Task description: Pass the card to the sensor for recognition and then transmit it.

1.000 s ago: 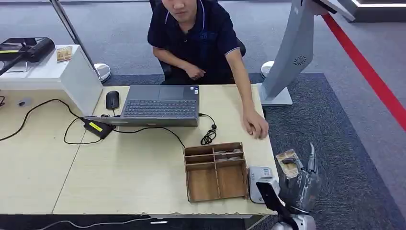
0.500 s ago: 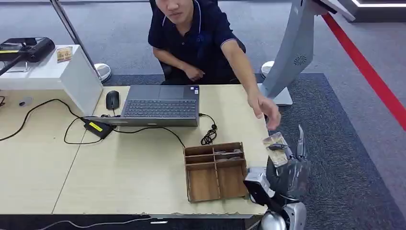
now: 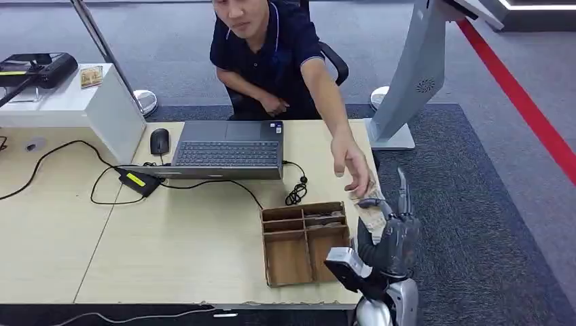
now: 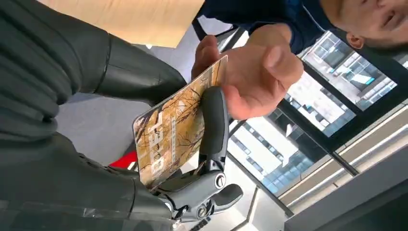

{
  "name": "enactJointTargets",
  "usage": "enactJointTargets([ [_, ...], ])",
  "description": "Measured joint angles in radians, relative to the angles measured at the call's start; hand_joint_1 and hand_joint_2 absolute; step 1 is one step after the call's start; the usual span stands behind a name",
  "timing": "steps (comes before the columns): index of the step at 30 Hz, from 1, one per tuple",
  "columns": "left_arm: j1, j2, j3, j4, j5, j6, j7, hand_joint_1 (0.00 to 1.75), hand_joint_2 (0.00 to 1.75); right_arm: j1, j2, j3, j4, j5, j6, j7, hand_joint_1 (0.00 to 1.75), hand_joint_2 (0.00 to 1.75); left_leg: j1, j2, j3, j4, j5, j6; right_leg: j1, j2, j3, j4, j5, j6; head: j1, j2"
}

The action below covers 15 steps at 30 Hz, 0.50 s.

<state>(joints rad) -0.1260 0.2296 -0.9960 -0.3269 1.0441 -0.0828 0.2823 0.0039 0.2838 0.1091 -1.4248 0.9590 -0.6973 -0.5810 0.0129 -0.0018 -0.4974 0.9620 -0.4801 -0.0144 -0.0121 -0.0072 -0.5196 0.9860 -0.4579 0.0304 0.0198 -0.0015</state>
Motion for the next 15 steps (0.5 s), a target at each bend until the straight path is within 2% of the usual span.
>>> enactJointTargets([
  [1,0.0,0.0,0.0,0.0,0.0,0.0,0.0,0.0,0.0,0.0,0.0,0.002,0.0,0.0,0.0,0.0,1.75,1.75,0.0,0.0,0.0,0.0,0.0,0.0,0.0,0.0,0.0,0.0,0.0,0.0,0.0,0.0],
  [2,0.0,0.0,-0.001,0.0,0.0,0.0,0.0,0.0,0.0,0.0,0.0,0.003,0.0,0.0,0.0,0.0,0.03,1.75,0.0,0.0,0.0,0.0,0.0,0.0,0.0,0.0,0.0,0.0,0.0,0.0,0.0,0.0],
  [15,0.0,0.0,-0.013,0.0,0.0,0.001,0.0,0.0,0.0,-0.002,-0.001,0.015,0.0,0.011,0.0,0.014,0.0,1.75,0.0,0.0,0.0,0.0,0.0,0.0,0.0,0.0,0.0,0.0,0.0,0.0,0.0,0.0],
])
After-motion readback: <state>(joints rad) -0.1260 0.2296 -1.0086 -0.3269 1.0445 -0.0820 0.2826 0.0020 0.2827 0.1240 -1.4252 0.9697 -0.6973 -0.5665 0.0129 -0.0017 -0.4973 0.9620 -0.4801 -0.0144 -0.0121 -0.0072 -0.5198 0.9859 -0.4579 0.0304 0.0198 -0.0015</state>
